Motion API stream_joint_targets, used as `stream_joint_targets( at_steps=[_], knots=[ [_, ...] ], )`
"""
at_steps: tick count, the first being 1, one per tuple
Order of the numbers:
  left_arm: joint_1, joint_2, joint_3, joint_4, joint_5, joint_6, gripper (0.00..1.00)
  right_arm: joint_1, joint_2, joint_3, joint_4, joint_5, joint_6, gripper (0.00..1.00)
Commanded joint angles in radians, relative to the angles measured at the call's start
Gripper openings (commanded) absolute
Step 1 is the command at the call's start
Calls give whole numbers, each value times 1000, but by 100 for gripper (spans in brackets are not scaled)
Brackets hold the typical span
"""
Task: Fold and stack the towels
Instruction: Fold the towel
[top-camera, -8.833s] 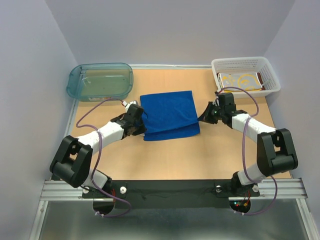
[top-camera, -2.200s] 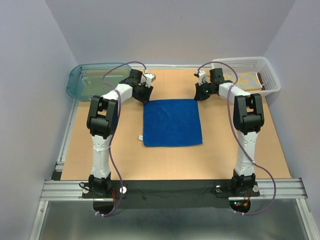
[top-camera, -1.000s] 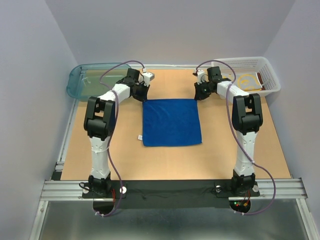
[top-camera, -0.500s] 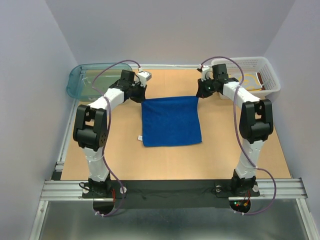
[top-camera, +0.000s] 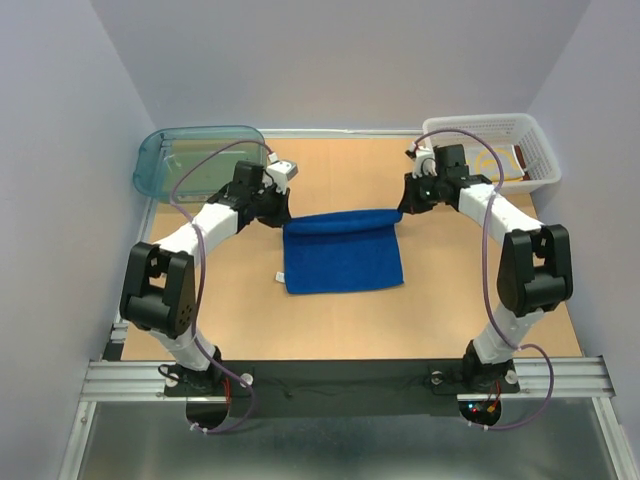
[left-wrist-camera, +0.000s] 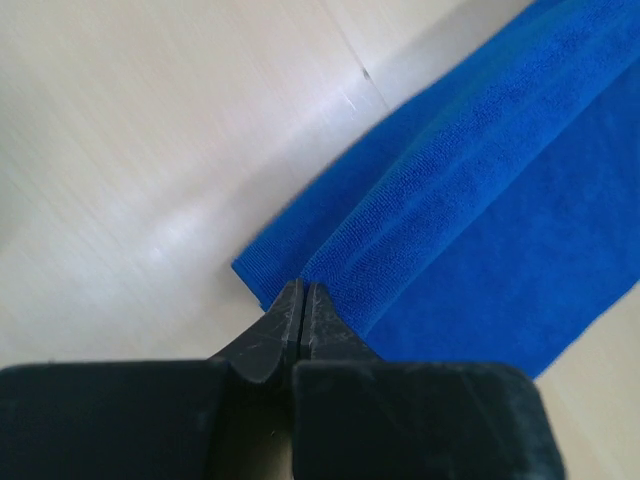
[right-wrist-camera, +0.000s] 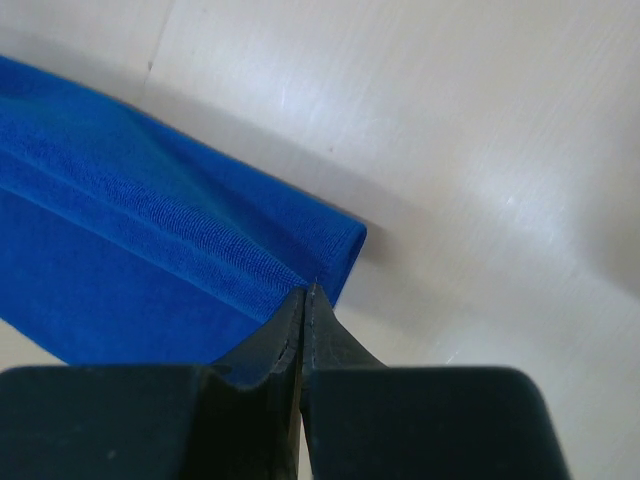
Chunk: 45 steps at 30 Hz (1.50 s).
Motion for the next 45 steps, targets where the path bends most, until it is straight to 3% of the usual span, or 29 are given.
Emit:
stream_joint_targets(
  at_steps=[1, 10, 18, 45],
  knots=[
    [-21, -97, -88, 17, -9, -85, 0, 9, -96, -58, 24, 6, 74, 1],
    [-73, -203, -241, 33, -59, -176, 0, 18, -220, -235, 24, 22, 160, 1],
    [-82, -240, -275, 24, -89, -200, 0, 29, -295, -337, 24, 26, 213, 1],
    [-111, -272, -346, -16, -83, -288, 0, 33, -372, -409, 21, 54, 313, 0]
  ],
)
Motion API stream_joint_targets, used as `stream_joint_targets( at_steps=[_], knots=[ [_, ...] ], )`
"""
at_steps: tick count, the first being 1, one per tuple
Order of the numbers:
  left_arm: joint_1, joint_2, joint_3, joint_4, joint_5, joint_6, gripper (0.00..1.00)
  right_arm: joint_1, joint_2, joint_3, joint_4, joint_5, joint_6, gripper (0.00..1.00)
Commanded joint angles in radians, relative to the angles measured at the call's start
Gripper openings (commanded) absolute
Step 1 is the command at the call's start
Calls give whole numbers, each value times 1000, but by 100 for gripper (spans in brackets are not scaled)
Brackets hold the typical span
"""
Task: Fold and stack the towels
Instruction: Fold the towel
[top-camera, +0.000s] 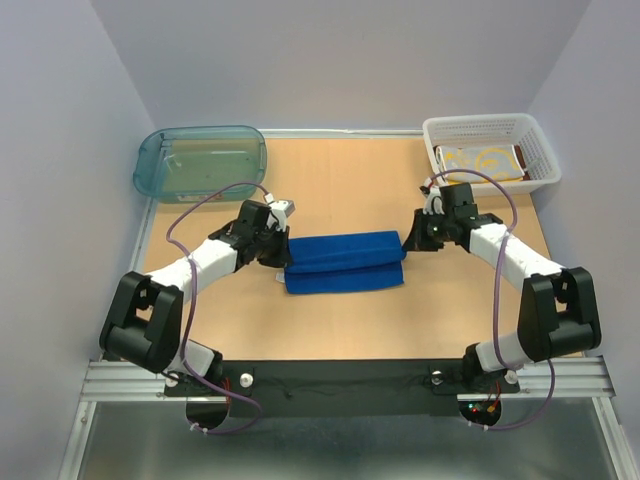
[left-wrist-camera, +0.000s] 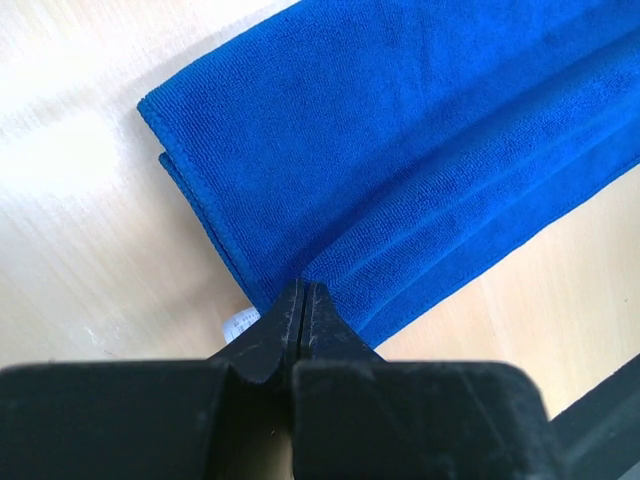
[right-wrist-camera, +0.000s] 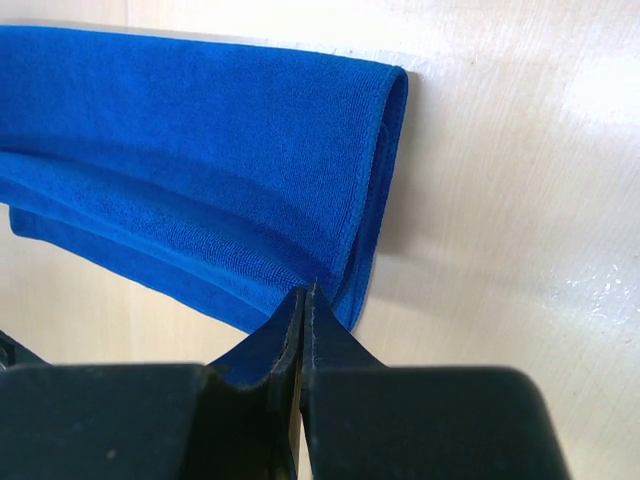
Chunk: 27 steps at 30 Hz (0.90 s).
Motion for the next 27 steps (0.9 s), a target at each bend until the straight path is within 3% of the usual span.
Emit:
stream_joint_targets(
  at_steps=[1, 27],
  knots=[
    [-2, -57, 2, -22, -8, -27, 0, 5, -65, -12, 16, 27, 17, 1],
    [-32, -10, -48, -40, -89, -136, 0, 5, -63, -124, 20, -4, 46, 0]
  ],
)
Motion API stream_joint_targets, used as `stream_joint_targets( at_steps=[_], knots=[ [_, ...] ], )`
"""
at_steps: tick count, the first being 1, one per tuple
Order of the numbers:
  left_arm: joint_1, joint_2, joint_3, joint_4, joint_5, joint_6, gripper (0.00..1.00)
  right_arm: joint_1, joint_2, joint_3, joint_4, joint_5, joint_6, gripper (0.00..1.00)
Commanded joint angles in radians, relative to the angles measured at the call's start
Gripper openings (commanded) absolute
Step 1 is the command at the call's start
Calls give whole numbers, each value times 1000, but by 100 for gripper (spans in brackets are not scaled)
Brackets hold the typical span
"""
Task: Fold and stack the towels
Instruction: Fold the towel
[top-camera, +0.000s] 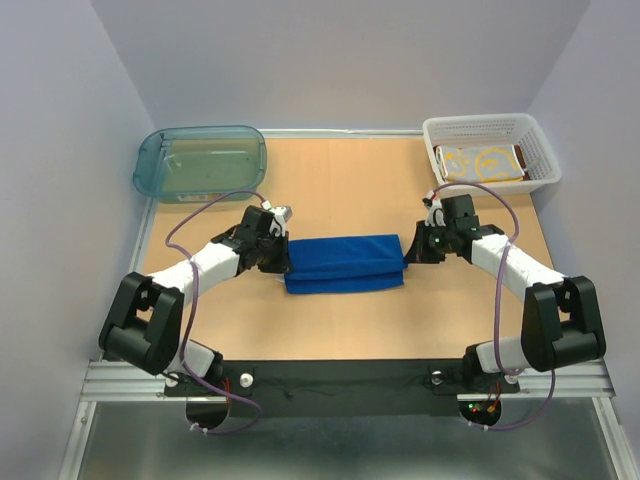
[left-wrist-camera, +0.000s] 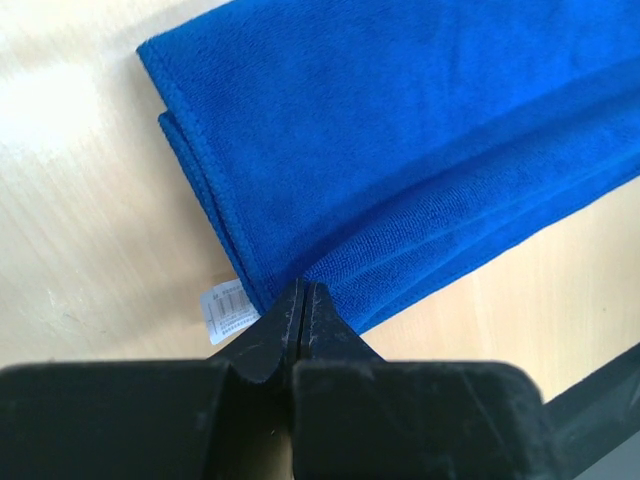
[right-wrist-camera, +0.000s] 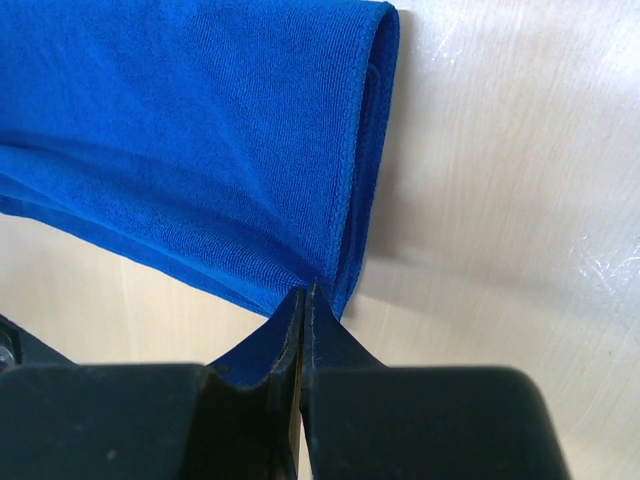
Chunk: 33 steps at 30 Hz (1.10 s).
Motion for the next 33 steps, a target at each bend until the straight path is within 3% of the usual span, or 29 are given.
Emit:
stream_joint_targets(
  at_steps=[1, 9, 13, 16, 17, 18, 20, 23, 27, 33],
  knots=[
    [-4, 7, -25, -15, -55, -13, 0, 5, 0, -25, 15, -1, 4, 1],
    [-4, 2, -23, -18, -76, -12, 0, 15, 11, -42, 17, -21, 4, 1],
    [-5, -18, -31, -19, -63, -29, 6, 16, 16, -63, 17, -28, 10, 4],
    [-5, -53, -36, -26, -50, -46, 20, 21, -7, -71, 15, -44, 24, 19],
    [-5, -65, -36, -33, -47, -52, 33, 22, -27, -70, 9, -53, 28, 24],
    [-4, -94, -37, -36, -37, -58, 39, 24, -40, -68, 6, -59, 33, 34],
    [-5, -129, -37, -50, -29, -73, 55, 28, -70, -54, -3, -74, 37, 38],
    [-5, -209, -22, -87, -46, -90, 67, 44, -116, -13, -37, -84, 44, 39],
    [-5, -295, 10, -104, -63, -139, 68, 97, -126, 45, -38, -59, 68, 39],
    [-57, -231, 50, -73, -78, -179, 66, 232, -6, 95, 20, 88, 129, 38]
  ],
)
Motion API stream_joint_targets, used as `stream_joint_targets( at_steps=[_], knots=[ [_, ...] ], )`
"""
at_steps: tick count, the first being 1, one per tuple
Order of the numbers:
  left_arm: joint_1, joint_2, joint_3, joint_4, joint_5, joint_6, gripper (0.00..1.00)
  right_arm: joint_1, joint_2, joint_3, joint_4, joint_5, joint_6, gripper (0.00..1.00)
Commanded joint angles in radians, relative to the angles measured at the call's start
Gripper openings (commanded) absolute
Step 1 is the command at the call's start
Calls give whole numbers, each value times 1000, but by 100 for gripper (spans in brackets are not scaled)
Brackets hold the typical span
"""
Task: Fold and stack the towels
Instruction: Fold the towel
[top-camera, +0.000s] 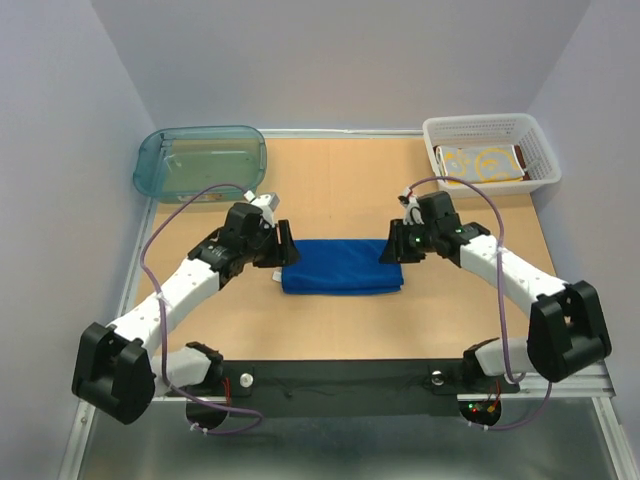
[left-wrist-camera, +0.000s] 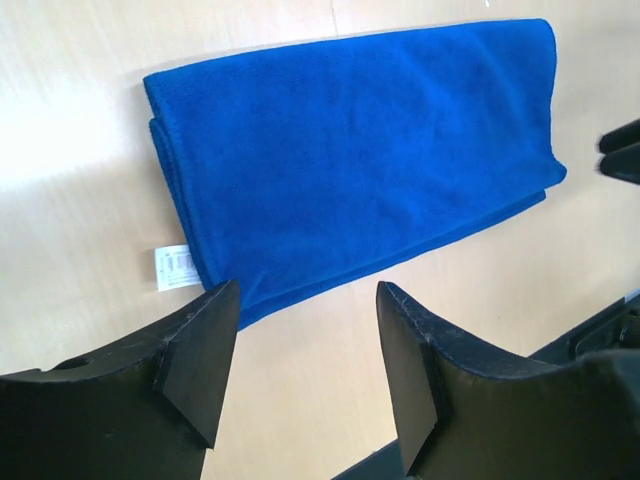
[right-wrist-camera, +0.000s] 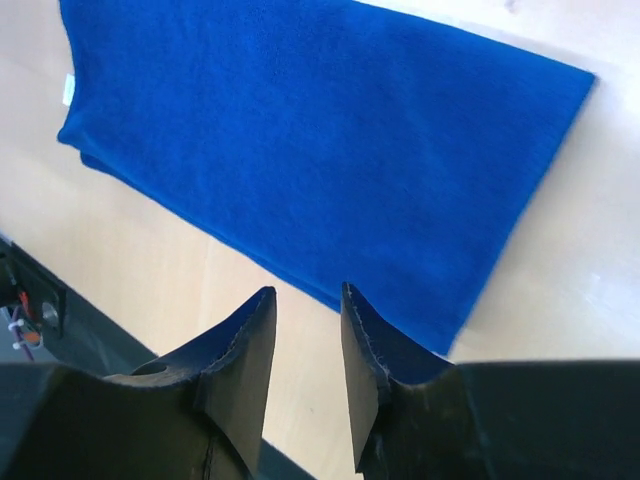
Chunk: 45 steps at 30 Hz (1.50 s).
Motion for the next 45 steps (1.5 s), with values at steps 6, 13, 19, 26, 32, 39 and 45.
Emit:
stream_joint_targets(
  at_steps=[6, 13, 19, 26, 32, 39, 45],
  knots=[
    [-62, 143, -33, 133, -29, -114, 52, 160, 142, -21, 170, 175, 143, 37],
    [-61, 129, -254, 304, -26, -272, 37, 200, 126, -145, 172, 180, 175, 36],
    [-16, 48, -386, 350, -29, -338, 37, 200, 64, -257, 170, 231, 216, 36],
    [7, -107, -354, 252, -77, -313, 38, 201, -138, -268, 159, 263, 242, 37],
    [-16, -197, -229, 166, -75, -309, 44, 200, -200, -209, 127, 294, 248, 37],
    [-48, -90, -204, 230, -75, -303, 44, 188, -160, -277, 127, 361, 304, 35],
    [-51, 98, -273, 364, -64, -335, 40, 74, -123, -360, 127, 292, 322, 34]
  ],
)
